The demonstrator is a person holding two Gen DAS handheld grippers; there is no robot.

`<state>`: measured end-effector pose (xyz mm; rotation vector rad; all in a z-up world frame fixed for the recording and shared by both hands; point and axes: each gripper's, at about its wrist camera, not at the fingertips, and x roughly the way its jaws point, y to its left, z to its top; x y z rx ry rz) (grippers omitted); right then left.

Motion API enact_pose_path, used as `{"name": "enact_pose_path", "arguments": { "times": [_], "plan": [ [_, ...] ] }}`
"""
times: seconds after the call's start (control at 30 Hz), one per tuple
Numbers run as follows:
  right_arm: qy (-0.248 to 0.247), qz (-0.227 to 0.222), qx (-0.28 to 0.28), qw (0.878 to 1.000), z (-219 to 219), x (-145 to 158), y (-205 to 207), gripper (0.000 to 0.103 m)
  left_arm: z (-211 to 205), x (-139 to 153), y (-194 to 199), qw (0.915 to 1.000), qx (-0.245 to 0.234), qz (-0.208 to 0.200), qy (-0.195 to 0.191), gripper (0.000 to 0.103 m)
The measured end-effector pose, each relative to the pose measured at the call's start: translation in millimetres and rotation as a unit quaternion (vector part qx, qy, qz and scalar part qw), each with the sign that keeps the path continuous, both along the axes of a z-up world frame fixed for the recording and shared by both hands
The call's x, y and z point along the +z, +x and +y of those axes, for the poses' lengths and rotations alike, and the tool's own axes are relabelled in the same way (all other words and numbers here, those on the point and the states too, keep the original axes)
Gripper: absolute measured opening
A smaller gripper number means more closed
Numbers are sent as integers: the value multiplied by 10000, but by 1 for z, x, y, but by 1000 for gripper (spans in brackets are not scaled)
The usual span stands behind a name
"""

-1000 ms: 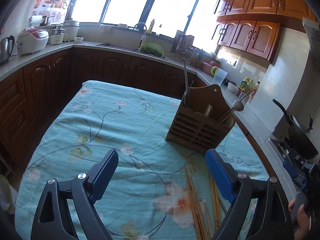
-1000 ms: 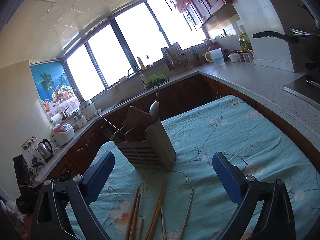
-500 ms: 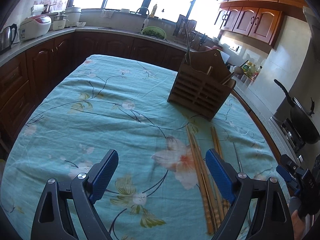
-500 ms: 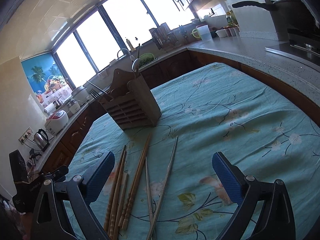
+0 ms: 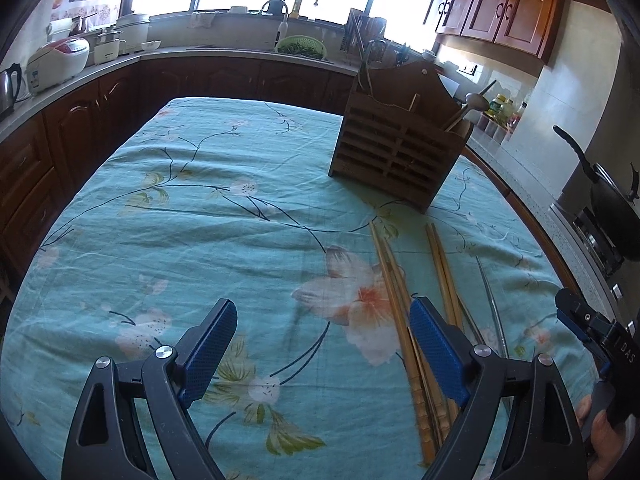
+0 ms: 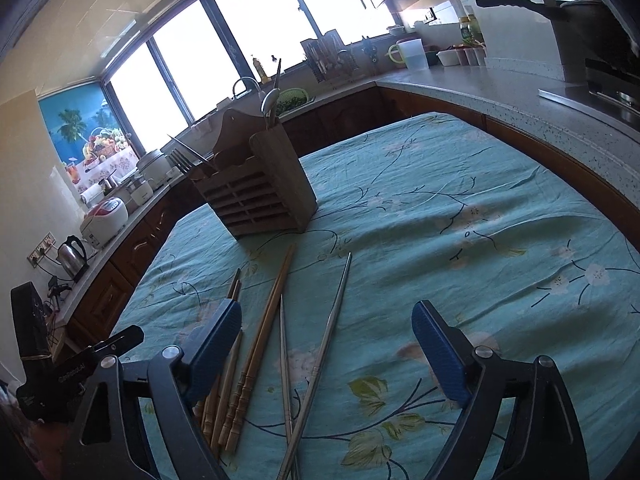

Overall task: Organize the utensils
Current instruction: 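Grasp a wooden chopstick with the left tool while the right tool grasps a metal chopstick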

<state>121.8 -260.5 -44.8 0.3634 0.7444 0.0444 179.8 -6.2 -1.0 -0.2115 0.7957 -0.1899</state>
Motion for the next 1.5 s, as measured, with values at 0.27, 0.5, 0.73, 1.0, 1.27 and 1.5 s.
{"name": "enact_pose_path", "arguments": {
  "times": [0.27, 0.5, 0.73, 1.0, 1.27, 1.5],
  "plan": [
    [-183, 403, 128, 9989, 5, -11, 22, 61, -21, -10, 25, 9989, -243, 319, 256, 75],
    [-336, 642, 222, 9971, 8, -20, 39, 47, -46, -20, 58, 9964, -515, 461, 496, 63],
    [-613, 963, 282, 9931, 11, -32, 61, 39, -69, -36, 94, 9924, -749, 599, 769, 49],
    [-987, 1231, 461, 9864, 19, -45, 90, 30, -87, -45, 122, 9878, -907, 482, 1170, 37],
    [-1395, 1257, 496, 9810, 26, -49, 108, 14, -102, -49, 134, 9853, -1108, 375, 1248, 7],
    [-813, 1216, 481, 9881, 16, -41, 103, 4, -90, -45, 128, 9885, -1123, 461, 907, 4]
  ]
}}
